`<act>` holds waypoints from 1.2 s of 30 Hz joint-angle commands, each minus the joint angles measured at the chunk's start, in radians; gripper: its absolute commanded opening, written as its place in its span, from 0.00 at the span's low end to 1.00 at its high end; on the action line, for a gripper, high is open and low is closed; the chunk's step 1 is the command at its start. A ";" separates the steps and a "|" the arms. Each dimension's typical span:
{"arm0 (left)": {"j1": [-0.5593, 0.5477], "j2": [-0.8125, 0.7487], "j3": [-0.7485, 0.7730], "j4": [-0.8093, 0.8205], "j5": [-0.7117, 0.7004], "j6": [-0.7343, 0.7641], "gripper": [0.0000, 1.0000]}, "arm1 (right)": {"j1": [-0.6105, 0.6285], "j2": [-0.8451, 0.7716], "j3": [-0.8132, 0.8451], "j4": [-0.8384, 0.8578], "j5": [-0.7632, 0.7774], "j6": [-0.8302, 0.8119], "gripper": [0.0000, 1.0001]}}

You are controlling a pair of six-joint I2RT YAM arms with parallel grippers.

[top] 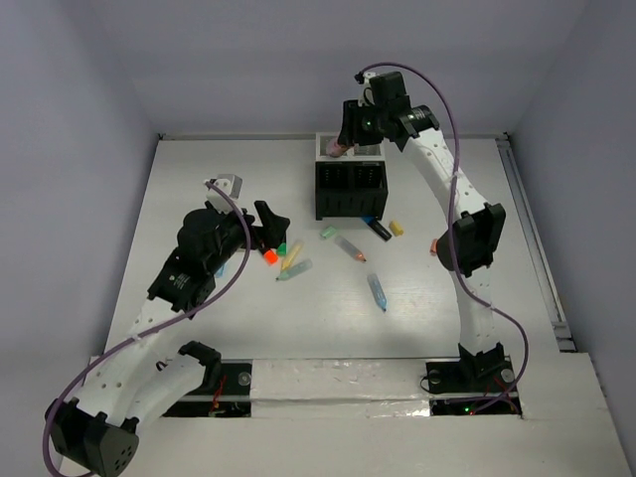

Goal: Sort the stationery into containers
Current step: Place the stationery in the storage box.

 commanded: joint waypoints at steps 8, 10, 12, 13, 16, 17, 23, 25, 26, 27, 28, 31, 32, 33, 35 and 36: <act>0.003 0.008 0.004 0.032 0.017 0.028 0.99 | -0.002 0.025 0.004 0.175 0.054 -0.004 0.05; 0.003 0.010 0.005 0.032 0.015 0.030 0.99 | -0.002 0.035 0.002 0.178 0.057 -0.008 0.05; 0.003 0.014 0.005 0.032 0.017 0.030 0.99 | -0.002 0.055 0.001 0.188 0.059 -0.009 0.05; 0.012 0.016 0.007 0.032 0.017 0.030 0.99 | -0.002 0.059 0.002 0.194 0.056 -0.011 0.05; 0.012 0.024 0.008 0.032 0.017 0.030 0.99 | -0.002 0.085 0.002 0.217 0.034 -0.012 0.05; 0.012 0.025 0.008 0.032 0.017 0.031 0.99 | -0.002 0.090 0.002 0.221 0.034 -0.011 0.05; 0.012 0.030 0.008 0.030 0.013 0.034 0.99 | -0.002 0.110 0.006 0.244 0.050 -0.008 0.08; 0.021 0.030 0.010 0.030 0.013 0.034 0.99 | -0.002 0.099 -0.022 0.278 0.039 -0.003 0.24; 0.021 0.030 0.008 0.032 0.013 0.033 0.99 | -0.002 0.093 -0.036 0.293 0.031 -0.001 0.30; 0.021 0.031 0.008 0.032 0.012 0.033 0.99 | -0.002 0.088 -0.044 0.310 0.025 0.002 0.36; 0.021 0.030 0.007 0.032 0.012 0.031 0.99 | -0.002 0.084 -0.054 0.316 0.022 0.006 0.45; 0.030 0.030 0.002 0.035 0.010 0.024 0.99 | -0.002 0.076 -0.060 0.332 0.013 0.015 0.60; 0.030 0.031 0.001 0.036 0.013 0.021 0.99 | -0.002 0.073 -0.063 0.332 0.010 0.015 0.61; 0.039 0.031 0.002 0.036 0.017 0.013 0.99 | -0.002 0.070 -0.067 0.342 0.002 0.017 0.65; 0.039 0.036 0.001 0.042 0.017 0.004 0.99 | -0.002 0.056 -0.074 0.355 -0.004 0.026 0.73; 0.050 0.037 0.001 0.042 0.013 0.001 0.99 | -0.002 0.049 -0.077 0.368 -0.010 0.029 0.75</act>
